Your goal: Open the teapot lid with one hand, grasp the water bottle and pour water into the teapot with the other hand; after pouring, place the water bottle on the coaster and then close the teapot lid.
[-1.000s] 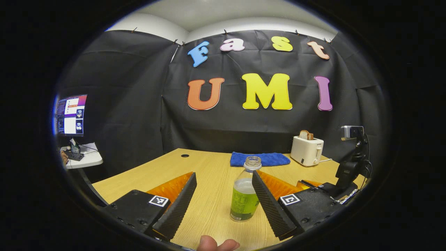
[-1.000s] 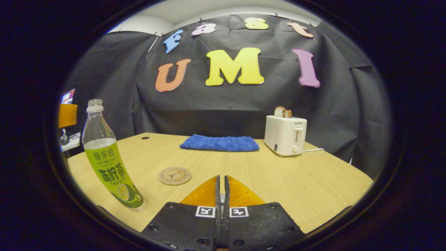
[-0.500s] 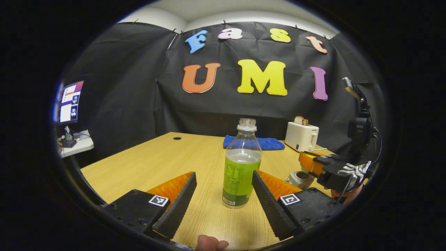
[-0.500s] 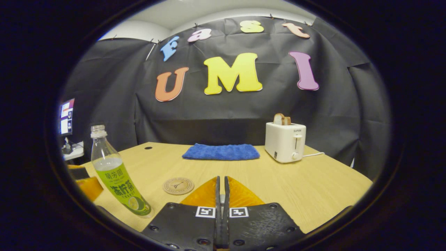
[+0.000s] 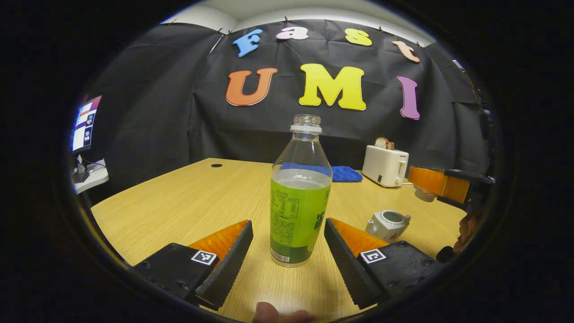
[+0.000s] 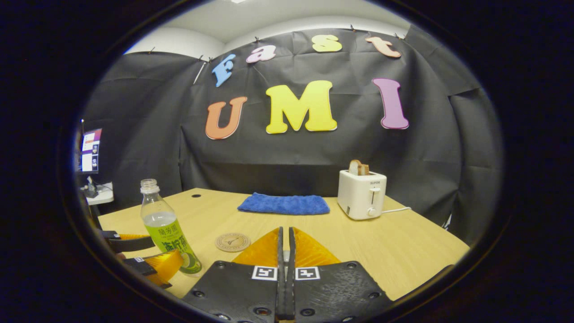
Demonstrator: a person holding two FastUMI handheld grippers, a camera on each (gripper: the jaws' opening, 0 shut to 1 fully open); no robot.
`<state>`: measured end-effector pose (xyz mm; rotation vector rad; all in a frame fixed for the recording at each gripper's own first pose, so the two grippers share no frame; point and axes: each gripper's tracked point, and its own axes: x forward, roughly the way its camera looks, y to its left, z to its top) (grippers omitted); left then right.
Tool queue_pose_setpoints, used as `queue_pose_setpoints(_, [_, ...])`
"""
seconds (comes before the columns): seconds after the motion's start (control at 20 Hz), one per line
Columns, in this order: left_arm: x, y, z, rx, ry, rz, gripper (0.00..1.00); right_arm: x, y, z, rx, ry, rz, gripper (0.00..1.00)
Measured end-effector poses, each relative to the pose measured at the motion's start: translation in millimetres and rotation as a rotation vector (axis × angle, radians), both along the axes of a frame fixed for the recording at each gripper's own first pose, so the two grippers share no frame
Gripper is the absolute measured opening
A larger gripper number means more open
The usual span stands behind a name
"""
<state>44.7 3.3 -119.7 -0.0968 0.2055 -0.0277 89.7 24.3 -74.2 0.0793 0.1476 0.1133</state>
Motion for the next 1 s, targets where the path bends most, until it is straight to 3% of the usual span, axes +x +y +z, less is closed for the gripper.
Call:
queue_pose_setpoints(0.25, [10,-9,-7,-0.001,0.025,-0.027,0.98,-9,-13,2,-0.015,-0.01,-0.011,0.0])
queue_pose_setpoints(0.5, [13,-11,-9,0.017,0.042,-0.039,0.81,-11,-20,-6,0.009,0.023,-0.003,0.0])
queue_pose_setpoints(0.6, [12,-11,-10,0.038,0.055,-0.05,0.79,-12,-23,-5,0.012,0.021,-0.003,0.0])
queue_pose_setpoints(0.85, [11,0,-2,0.164,0.084,-0.045,0.76,-17,-36,-9,0.01,0.029,-0.004,0.0])
queue_pose_setpoints(1.0, [9,17,11,0.341,0.081,-0.012,0.74,-21,-49,-5,0.013,0.022,-0.013,0.0])
